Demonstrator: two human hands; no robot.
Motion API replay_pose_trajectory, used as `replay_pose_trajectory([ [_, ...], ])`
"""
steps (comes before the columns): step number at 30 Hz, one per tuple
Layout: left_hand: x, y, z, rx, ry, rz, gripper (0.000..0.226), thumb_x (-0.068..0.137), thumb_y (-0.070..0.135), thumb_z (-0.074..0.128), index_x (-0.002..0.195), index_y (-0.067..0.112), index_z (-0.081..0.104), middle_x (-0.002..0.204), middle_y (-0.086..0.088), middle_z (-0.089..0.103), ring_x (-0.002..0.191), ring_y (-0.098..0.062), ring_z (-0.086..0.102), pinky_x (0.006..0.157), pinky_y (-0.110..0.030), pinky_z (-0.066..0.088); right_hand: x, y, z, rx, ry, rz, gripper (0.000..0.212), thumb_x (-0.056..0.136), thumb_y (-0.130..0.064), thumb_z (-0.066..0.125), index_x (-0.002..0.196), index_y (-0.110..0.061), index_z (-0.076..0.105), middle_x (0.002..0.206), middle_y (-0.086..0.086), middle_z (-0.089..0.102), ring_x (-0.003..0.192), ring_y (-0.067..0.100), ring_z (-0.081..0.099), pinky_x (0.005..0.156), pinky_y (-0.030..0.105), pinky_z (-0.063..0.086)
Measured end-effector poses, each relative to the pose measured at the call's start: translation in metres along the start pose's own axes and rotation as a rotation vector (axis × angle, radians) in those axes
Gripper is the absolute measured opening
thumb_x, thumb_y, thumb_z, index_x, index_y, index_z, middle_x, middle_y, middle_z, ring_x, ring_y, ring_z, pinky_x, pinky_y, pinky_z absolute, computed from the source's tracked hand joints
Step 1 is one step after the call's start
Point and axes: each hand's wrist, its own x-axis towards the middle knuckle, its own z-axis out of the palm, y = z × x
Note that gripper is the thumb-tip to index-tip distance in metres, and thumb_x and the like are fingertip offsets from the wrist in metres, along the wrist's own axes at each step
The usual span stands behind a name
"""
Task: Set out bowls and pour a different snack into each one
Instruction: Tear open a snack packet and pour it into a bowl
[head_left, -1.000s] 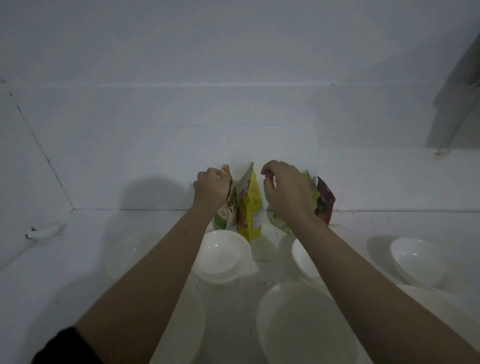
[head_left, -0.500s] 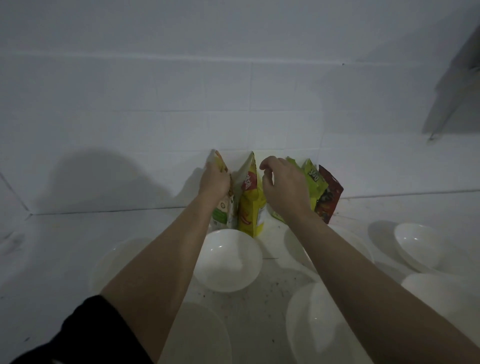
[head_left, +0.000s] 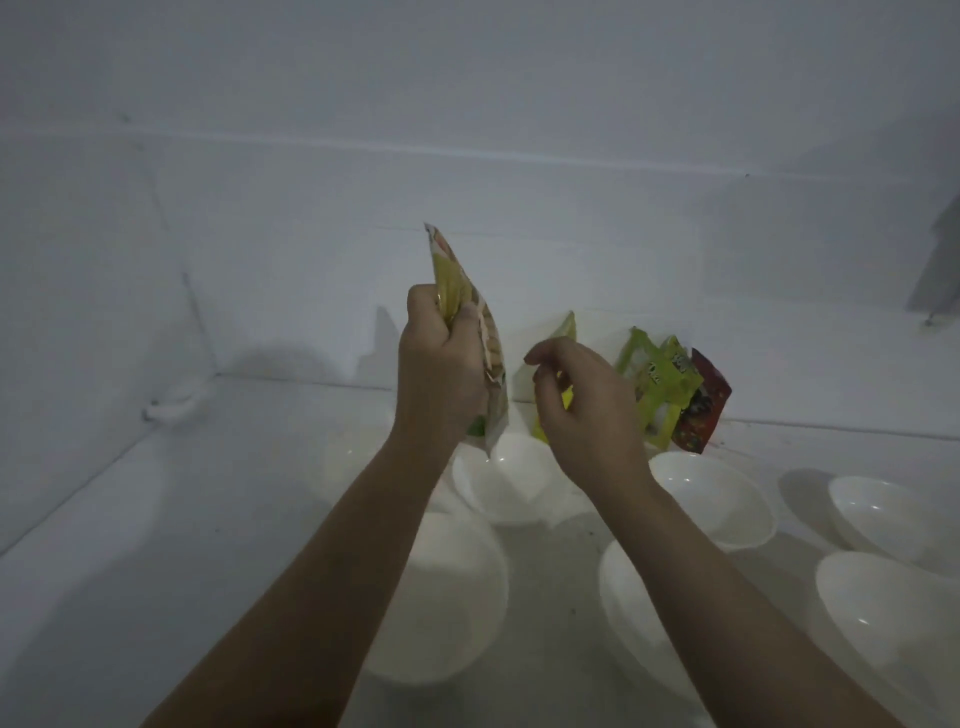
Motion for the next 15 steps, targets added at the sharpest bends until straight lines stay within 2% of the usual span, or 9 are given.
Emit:
replay_pose_trajectory([
  [2,-0.032,0.014,-0.026,0.011,0.051,-0.041,0.007,0.101,0.019,0.043,0.104,0.013,0.046,0.091,-0.002,0.060,0.080,-0.013,0.061,0.063,-0.024,0.050,-0.021,-0.022,-0.003,0.084,-0.023,0.004,0.019,0.094,-0.006,0.051,0.101,-0.015,0.067,0.086,-0.011,0.063,0.077,0.011,0.057,0.065,0.024,0.041],
  [6,-0.087,0.029,-0.074,-0.045,0.120,-0.172,0.008,0.102,0.023,0.045,0.106,0.018,0.049,0.103,-0.006,0.065,0.095,-0.022,0.066,0.082,-0.041,0.058,-0.062,-0.059,-0.007,0.263,-0.082,0.024,0.019,0.093,-0.005,0.054,0.100,-0.018,0.067,0.085,-0.016,0.064,0.077,0.006,0.059,0.063,0.014,0.042],
  [8,-0.110,0.035,-0.098,-0.015,0.145,-0.204,0.006,0.102,0.024,0.045,0.104,0.022,0.050,0.105,-0.004,0.066,0.098,-0.022,0.066,0.085,-0.043,0.058,-0.083,-0.074,-0.007,0.364,-0.120,0.037,0.020,0.093,-0.008,0.052,0.099,-0.020,0.067,0.088,-0.018,0.065,0.081,0.005,0.061,0.065,0.012,0.044],
  [13,-0.150,0.041,-0.148,0.030,0.209,-0.212,0.015,0.101,0.021,0.046,0.090,0.030,0.050,0.098,0.004,0.066,0.091,-0.012,0.067,0.072,-0.025,0.057,-0.126,-0.105,0.006,0.456,-0.248,0.076,0.023,0.096,-0.012,0.051,0.097,-0.031,0.063,0.089,-0.024,0.064,0.086,0.004,0.062,0.070,0.012,0.045],
  [15,-0.157,0.038,-0.163,0.045,0.232,-0.220,0.015,0.101,0.020,0.046,0.090,0.030,0.050,0.097,0.005,0.065,0.090,-0.011,0.066,0.071,-0.023,0.056,-0.133,-0.116,0.014,0.463,-0.266,0.049,0.021,0.095,-0.014,0.050,0.098,-0.027,0.065,0.089,-0.026,0.063,0.086,0.002,0.062,0.071,0.007,0.044],
])
